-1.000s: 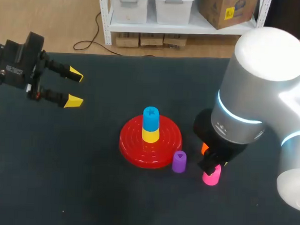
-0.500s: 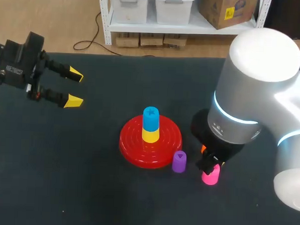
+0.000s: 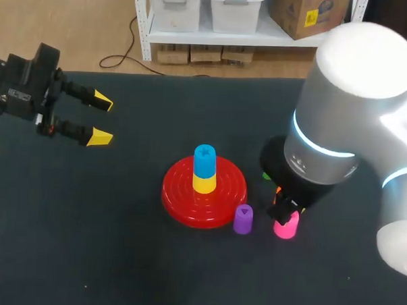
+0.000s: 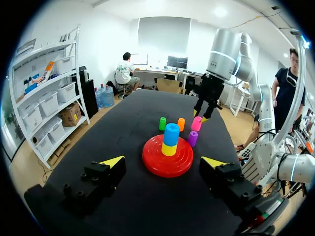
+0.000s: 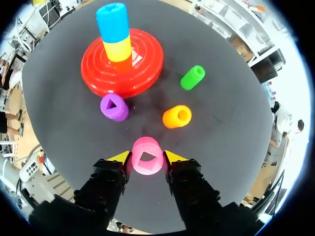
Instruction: Pick up and stack the cylinders on the red base in this order: pink,purple,orange,green
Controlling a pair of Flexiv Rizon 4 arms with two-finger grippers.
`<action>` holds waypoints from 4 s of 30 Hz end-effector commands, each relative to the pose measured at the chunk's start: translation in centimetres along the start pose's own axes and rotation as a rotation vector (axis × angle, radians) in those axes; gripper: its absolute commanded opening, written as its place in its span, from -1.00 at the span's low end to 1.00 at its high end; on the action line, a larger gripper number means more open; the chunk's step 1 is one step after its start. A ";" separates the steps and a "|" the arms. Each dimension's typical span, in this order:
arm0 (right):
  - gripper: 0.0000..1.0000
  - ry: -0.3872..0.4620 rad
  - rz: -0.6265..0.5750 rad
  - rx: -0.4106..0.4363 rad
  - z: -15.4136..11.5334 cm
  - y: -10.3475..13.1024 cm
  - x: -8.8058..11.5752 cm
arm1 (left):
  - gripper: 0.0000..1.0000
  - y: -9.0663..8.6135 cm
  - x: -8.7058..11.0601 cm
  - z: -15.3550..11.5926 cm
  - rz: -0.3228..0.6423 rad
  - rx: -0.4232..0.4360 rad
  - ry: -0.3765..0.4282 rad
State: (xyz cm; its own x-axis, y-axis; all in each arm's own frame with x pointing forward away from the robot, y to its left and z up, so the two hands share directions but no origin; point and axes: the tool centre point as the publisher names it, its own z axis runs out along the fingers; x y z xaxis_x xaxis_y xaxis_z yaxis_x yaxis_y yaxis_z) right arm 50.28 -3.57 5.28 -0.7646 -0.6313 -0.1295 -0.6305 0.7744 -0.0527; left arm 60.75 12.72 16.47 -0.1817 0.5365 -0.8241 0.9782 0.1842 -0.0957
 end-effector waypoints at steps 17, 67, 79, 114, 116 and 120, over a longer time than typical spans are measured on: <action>-1.00 -0.076 -0.015 0.011 -2.8 -0.5 -0.5 | 1.00 0.1 0.1 0.0 0.002 0.001 -0.002; -1.00 0.032 -0.053 0.033 -8.3 4.5 -17.7 | 1.00 0.1 0.1 0.0 0.002 0.001 -0.002; -1.00 0.028 -0.054 0.035 -7.4 4.7 -19.0 | 1.00 0.1 0.1 0.0 0.002 0.001 -0.002; -0.58 0.085 -0.013 0.027 -4.3 4.5 -17.7 | 1.00 0.1 0.1 0.0 0.002 0.001 -0.002; 1.00 0.064 -0.025 0.032 -5.1 4.6 -17.5 | 1.00 0.1 0.1 0.0 0.002 0.001 -0.002; 1.00 -0.011 -0.049 0.027 -7.5 4.9 -16.4 | 1.00 0.1 0.1 0.0 0.002 0.001 -0.002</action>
State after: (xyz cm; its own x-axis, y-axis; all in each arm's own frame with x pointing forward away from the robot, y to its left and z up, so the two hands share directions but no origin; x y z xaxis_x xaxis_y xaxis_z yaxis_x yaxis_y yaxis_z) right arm 60.69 11.84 13.30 -0.7399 -0.6689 -0.0718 -0.6636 0.7432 -0.0855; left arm 60.75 12.72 16.47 -0.1818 0.5365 -0.8241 0.9782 0.1844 -0.0958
